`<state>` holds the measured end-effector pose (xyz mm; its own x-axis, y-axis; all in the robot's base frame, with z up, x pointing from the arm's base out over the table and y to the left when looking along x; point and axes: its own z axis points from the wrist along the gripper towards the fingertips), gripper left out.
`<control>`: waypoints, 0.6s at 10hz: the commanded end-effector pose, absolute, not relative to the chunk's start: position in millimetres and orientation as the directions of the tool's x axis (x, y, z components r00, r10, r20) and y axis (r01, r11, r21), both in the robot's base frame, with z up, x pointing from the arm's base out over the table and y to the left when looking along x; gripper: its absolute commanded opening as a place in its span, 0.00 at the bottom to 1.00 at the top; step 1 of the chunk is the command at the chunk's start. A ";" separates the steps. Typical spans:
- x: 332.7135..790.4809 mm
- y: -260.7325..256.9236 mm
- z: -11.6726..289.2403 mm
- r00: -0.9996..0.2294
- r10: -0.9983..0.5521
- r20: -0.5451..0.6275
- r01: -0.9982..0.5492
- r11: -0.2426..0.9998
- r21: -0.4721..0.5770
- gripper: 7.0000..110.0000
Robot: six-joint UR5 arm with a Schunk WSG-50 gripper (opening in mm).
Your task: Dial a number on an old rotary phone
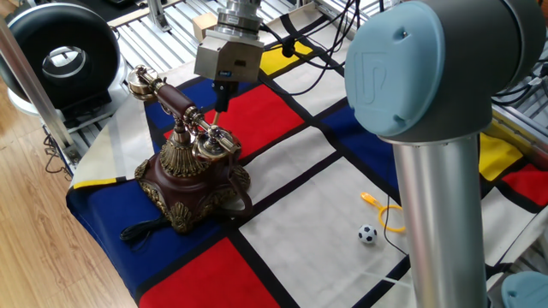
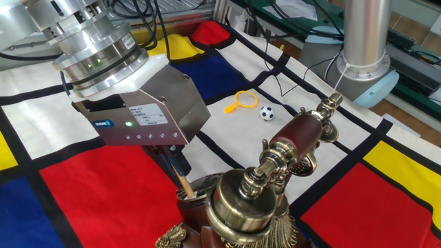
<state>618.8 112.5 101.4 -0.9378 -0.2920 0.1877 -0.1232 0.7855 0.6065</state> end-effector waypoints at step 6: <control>619.9 111.3 101.8 -0.943 -0.285 0.174 -0.114 0.764 0.635 0.00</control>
<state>618.6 111.6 100.4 -0.9404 -0.2870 0.1825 -0.1144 0.7723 0.6249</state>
